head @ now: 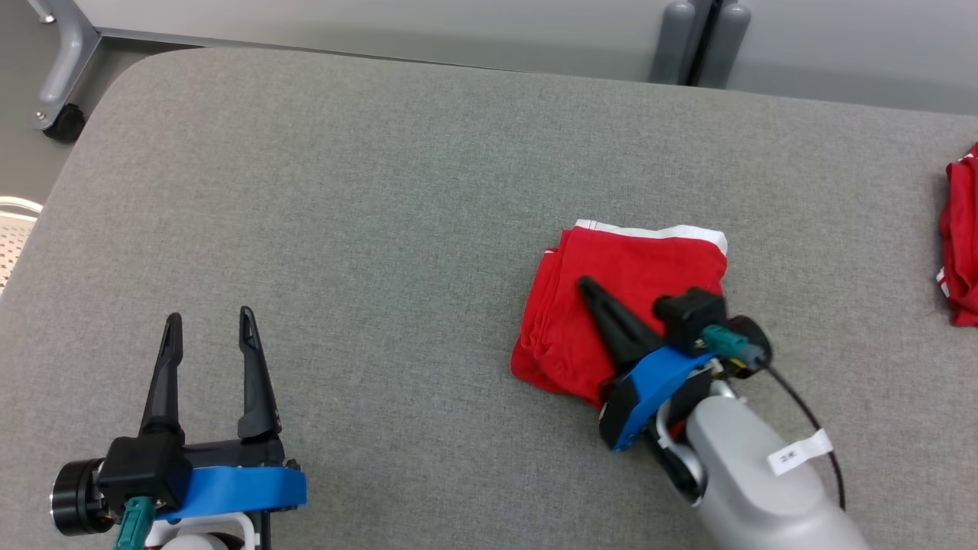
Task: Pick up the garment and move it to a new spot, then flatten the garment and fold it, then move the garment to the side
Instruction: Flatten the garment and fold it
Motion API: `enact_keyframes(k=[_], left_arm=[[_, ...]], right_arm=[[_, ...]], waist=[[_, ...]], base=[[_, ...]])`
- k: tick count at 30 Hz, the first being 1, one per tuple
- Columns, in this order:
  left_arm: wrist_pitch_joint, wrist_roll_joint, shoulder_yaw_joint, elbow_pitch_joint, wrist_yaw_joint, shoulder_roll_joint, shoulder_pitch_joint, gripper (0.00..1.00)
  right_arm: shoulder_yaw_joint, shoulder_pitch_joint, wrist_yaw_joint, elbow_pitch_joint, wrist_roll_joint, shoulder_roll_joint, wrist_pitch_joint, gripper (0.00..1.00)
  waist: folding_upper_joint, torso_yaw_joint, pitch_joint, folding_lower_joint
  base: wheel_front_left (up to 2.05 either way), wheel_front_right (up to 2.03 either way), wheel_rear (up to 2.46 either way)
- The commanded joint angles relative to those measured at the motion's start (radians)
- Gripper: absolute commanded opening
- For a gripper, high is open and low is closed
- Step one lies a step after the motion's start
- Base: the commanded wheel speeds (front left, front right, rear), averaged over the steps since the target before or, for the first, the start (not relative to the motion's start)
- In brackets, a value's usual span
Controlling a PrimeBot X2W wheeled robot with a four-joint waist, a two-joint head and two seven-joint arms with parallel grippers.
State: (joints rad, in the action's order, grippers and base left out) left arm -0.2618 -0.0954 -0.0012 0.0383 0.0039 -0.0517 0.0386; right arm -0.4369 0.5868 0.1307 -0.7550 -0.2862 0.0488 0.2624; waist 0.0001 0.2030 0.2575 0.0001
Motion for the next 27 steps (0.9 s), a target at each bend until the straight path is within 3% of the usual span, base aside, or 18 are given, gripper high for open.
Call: enact_keyframes(k=[1, 8, 12, 16, 22, 23, 24, 27], left_arm=[[-0.004, 0.001, 0.004, 0.004, 0.005, 0.002, 0.009, 1.00], [-0.004, 0.002, 0.005, 0.013, 0.001, 0.002, 0.015, 1.00], [-0.004, 0.009, 0.006, 0.021, -0.009, 0.002, 0.021, 1.00], [-0.004, 0.022, 0.016, 0.029, -0.017, 0.002, 0.017, 1.00], [-0.004, 0.041, 0.044, 0.042, -0.034, -0.004, -0.005, 1.00], [-0.004, 0.043, 0.049, 0.043, -0.035, -0.006, -0.011, 1.00], [-0.004, 0.045, 0.052, 0.044, -0.038, -0.007, -0.014, 1.00], [-0.004, 0.052, 0.073, 0.048, -0.037, -0.014, -0.029, 1.00]], right_arm=[[-0.012, -0.014, 0.000, 0.006, -0.006, 0.004, 0.003, 0.00], [-0.239, -0.053, 0.000, 0.068, -0.136, 0.003, 0.003, 0.00], [-0.301, -0.060, 0.000, 0.090, -0.185, 0.004, 0.003, 0.00], [-0.269, -0.057, 0.000, 0.126, -0.193, 0.004, 0.003, 0.00], [-0.071, -0.103, 0.000, 0.200, -0.101, 0.004, 0.003, 0.00], [-0.032, -0.116, 0.000, 0.216, -0.073, 0.004, 0.003, 0.40], [0.015, -0.131, 0.000, 0.234, -0.048, 0.004, 0.003, 1.00], [0.131, -0.186, 0.000, 0.282, 0.016, 0.005, 0.003, 1.00]], waist=[[-0.0001, 0.000, -0.001, -0.0001], [-0.0001, -0.003, -0.016, -0.0001], [-0.0001, -0.018, -0.028, -0.0001], [-0.0001, -0.046, -0.049, -0.0001], [-0.0001, -0.106, -0.098, -0.0001], [-0.0001, -0.118, -0.107, -0.0001], [-0.0001, -0.128, -0.114, -0.0001], [-0.0001, -0.162, -0.137, -0.0001]], base=[[0.00, 0.00, 0.00], [0.00, 0.00, 0.00], [0.00, 0.00, 0.00], [0.00, 0.00, 0.00], [0.00, 0.00, 0.00], [0.00, 0.00, 0.00], [0.00, 0.00, 0.00], [0.00, 0.00, 0.00]])
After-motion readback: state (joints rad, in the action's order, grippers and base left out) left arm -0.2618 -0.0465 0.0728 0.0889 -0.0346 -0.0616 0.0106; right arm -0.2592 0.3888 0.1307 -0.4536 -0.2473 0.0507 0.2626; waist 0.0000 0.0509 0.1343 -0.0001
